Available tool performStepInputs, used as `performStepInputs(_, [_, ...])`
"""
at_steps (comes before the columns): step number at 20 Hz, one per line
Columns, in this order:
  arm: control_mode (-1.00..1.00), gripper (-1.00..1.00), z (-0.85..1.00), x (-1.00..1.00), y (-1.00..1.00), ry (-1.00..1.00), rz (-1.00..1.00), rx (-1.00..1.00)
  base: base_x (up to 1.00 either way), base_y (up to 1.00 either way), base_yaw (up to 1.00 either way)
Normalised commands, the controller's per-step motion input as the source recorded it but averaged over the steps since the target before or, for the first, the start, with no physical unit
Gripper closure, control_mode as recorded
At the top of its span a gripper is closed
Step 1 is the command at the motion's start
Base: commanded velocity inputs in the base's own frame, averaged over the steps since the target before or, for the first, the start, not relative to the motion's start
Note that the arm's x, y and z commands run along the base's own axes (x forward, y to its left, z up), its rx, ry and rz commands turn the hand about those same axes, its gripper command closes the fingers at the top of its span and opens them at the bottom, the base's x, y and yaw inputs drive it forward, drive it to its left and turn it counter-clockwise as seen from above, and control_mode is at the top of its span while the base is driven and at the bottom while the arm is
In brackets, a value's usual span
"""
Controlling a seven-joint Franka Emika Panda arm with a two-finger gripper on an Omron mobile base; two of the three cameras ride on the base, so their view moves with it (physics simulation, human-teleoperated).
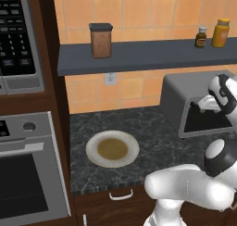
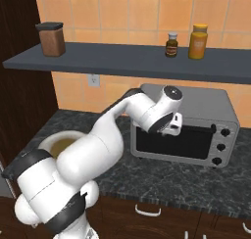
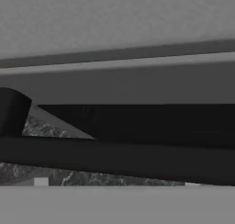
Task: Pick up the kebab skewer and baguette bread, and place them inside the toaster oven. Close the toaster oven door and start by setting the timer.
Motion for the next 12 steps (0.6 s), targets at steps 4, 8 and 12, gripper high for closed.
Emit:
performStepInputs(4, [-1.00, -1.00, -0.88, 0.69, 0.56, 0.00, 0.00, -0.07, 0.00, 0.00, 0.00])
performStepInputs(8, [-1.00, -1.00, -0.39, 0.23, 0.20, 0.00, 0.00, -0.02, 0.00, 0.00, 0.00])
performStepInputs(12, [-1.00, -1.00, -0.02, -0.14, 0.01, 0.00, 0.00, -0.01, 0.00, 0.00, 0.00])
